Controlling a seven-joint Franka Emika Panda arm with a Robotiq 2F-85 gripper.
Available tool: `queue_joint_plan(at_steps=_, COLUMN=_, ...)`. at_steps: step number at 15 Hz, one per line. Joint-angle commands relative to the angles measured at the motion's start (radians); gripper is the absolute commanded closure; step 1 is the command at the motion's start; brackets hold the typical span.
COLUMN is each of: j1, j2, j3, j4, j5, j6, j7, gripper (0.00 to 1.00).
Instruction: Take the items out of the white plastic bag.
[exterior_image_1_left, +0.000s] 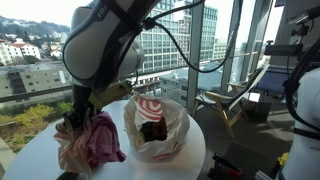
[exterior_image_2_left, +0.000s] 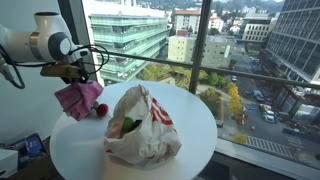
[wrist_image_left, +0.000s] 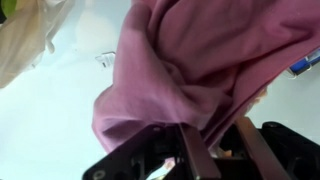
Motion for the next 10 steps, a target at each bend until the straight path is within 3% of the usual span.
queue_joint_plan(at_steps=1, j1=0.012, j2=0.125, j3=-0.031, j4=0.138, j5=-0.12, j6=-0.004, j7=0.056, gripper=0.9)
queue_joint_plan(at_steps=5, j1=0.003, j2=0.193, j3=-0.015, j4=0.173, j5=-0.081, j6=0.01, j7=-0.009, gripper=0.9)
queue_joint_plan(at_steps=6, j1=0.006, j2=0.203, j3=-0.018, j4=0.17, j5=-0.089, j6=0.02, j7=-0.01, gripper=0.77)
queue_joint_plan(at_steps=7, j1=0.002, j2=0.208, j3=-0.015, j4=0.164, j5=-0.081, j6=0.033, j7=-0.019, gripper=0.56)
queue_joint_plan(at_steps=10, j1=-0.033, j2=0.191, j3=0.009, j4=0.133, j5=-0.024, j6=0.034, j7=-0.07, gripper=0.47)
